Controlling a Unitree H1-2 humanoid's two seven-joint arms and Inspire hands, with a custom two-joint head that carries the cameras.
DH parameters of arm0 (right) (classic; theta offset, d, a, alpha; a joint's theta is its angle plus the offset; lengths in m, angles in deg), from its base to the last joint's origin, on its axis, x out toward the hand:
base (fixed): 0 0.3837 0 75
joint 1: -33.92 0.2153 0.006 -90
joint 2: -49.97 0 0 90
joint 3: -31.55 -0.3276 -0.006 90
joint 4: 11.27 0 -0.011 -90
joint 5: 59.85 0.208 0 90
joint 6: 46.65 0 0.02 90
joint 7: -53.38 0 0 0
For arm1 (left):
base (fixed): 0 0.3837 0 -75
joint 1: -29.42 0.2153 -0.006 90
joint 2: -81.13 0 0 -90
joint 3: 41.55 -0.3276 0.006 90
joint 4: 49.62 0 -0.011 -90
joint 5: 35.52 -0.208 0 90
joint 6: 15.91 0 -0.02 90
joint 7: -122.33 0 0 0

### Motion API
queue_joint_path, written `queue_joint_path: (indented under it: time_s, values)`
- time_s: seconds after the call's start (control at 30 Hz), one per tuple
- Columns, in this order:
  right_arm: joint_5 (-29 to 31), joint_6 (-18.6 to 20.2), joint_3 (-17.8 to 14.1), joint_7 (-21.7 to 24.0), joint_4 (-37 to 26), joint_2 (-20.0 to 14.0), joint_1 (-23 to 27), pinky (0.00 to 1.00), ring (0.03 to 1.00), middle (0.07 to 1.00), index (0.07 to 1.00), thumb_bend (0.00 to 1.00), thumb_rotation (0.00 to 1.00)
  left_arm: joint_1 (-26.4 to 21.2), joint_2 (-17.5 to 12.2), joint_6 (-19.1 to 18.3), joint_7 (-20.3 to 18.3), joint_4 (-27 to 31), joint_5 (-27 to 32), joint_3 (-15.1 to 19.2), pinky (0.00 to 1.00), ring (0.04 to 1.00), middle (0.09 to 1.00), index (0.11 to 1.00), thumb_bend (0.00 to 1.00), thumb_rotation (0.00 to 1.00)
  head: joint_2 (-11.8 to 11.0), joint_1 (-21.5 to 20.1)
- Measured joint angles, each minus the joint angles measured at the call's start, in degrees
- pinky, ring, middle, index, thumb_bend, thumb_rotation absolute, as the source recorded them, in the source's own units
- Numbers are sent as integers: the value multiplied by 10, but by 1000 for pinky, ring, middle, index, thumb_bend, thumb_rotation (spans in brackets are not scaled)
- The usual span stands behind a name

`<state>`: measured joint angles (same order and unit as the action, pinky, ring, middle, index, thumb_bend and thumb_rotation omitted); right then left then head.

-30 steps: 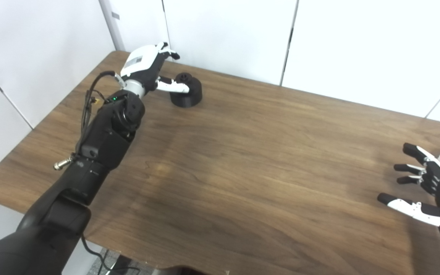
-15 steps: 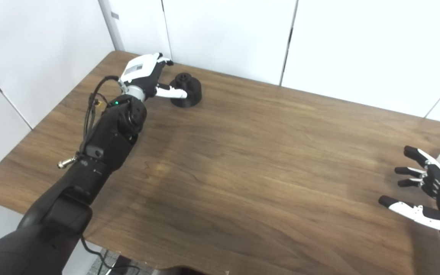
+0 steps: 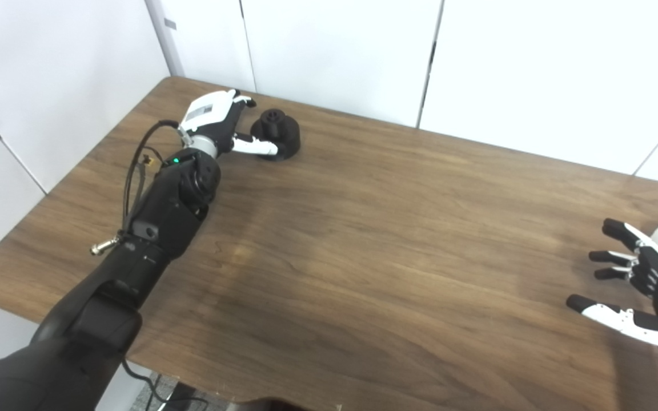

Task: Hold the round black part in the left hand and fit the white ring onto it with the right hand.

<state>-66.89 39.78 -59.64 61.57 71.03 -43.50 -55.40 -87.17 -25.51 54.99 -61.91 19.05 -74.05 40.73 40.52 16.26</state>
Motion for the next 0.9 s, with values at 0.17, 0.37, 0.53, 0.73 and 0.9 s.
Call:
queue_joint_path:
  time_s: [0.17, 0.37, 0.53, 0.73, 0.9]
  values:
    - [-2, 11, 0, 0, -7, 0, -2, 626, 724, 869, 858, 737, 248, 0, 0, 1, 11, -17, 0, -9, 1000, 1000, 1000, 863, 1000, 578, 2, -1]
    - [-2, 12, -1, 1, -12, 0, -4, 622, 721, 871, 859, 737, 254, 0, 1, 0, 10, -19, 5, -14, 1000, 1000, 1000, 870, 1000, 548, 4, -4]
    - [-2, 12, -1, 1, -17, 0, -5, 617, 718, 870, 858, 737, 261, 0, 7, -3, 10, -17, 6, -18, 1000, 1000, 1000, 865, 1000, 526, 4, -9]
    - [-2, 13, -1, 1, -22, 0, -9, 610, 716, 874, 857, 738, 258, 0, 9, -3, 11, -18, 7, -20, 1000, 1000, 1000, 864, 1000, 508, 6, -10]
    - [-2, 14, -1, 1, -23, 0, -9, 630, 718, 874, 859, 741, 261, 0, 14, -3, 17, -26, 7, -21, 1000, 1000, 1000, 870, 1000, 502, 9, -10]
